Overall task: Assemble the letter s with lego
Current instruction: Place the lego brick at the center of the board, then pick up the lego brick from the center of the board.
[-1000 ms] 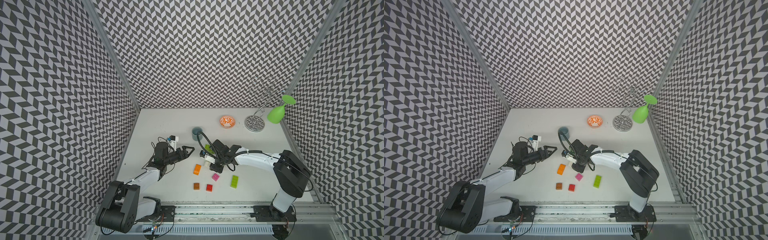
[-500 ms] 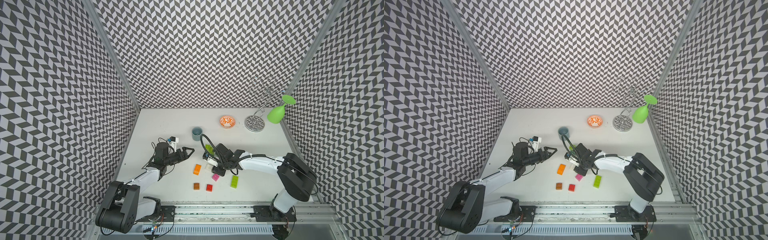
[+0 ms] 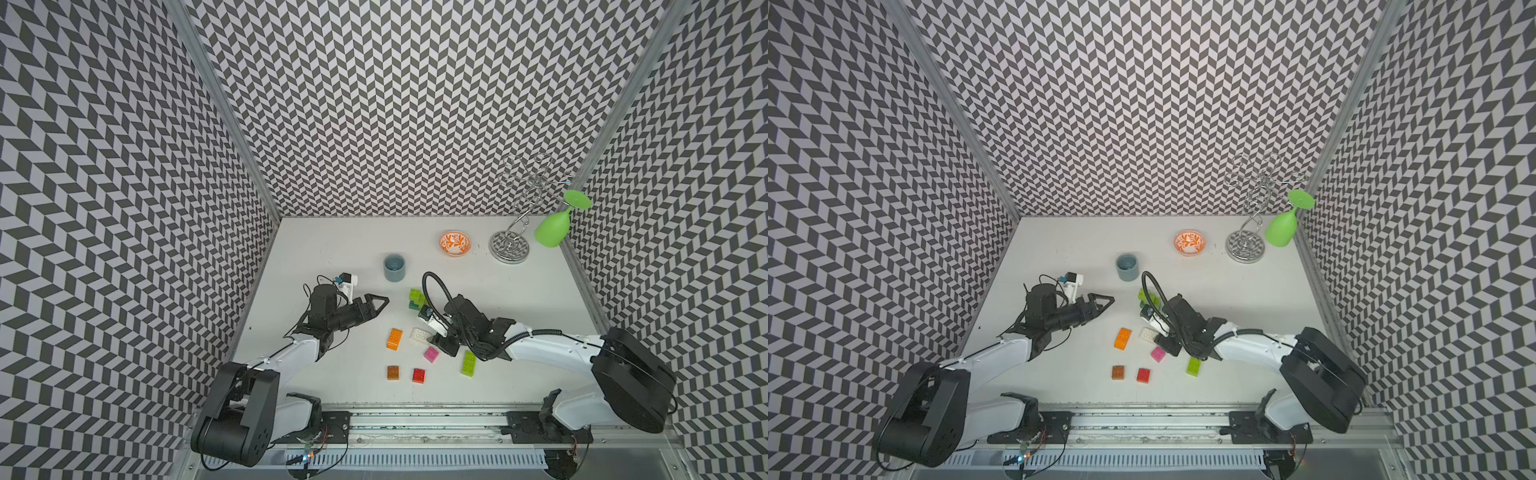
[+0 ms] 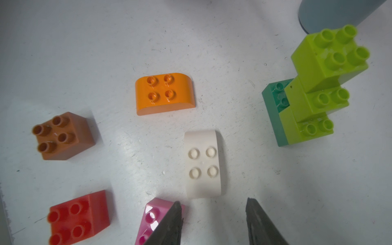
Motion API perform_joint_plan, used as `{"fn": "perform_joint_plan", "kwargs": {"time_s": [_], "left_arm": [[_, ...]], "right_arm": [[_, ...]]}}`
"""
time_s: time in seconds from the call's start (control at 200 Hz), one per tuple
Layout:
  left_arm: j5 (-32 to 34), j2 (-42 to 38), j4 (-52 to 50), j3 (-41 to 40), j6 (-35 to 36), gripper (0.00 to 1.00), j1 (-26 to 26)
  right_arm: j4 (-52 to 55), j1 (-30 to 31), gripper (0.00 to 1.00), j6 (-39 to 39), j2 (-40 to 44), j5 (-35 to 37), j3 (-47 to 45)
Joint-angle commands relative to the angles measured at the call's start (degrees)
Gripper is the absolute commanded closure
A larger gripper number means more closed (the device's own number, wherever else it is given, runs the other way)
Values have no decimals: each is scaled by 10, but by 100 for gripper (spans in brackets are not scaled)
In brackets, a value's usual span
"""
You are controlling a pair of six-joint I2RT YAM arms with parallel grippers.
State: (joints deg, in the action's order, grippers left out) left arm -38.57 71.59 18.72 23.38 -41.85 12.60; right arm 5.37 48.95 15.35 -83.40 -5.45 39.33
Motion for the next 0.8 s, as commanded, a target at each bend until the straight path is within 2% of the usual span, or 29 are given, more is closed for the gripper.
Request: {"fn": "perform_joint_plan", "kwargs": {"time_s": [0.0,0.29,0.521,0.796], "left_arm": [[1,-4,1,14,9,15,-4],[-2,4,6,14,10,14,-4],[-4,4,7,14,9,15,-4],[-5,4,8,13,10,15,-4]], "right_arm": [[-49,-2,50,-4,-12,9,-4],[-34,1,50,-14,-19,29,-15],[-4,3,50,-10,-60,49,10],[0,14,50,7,-77,11,16]]}}
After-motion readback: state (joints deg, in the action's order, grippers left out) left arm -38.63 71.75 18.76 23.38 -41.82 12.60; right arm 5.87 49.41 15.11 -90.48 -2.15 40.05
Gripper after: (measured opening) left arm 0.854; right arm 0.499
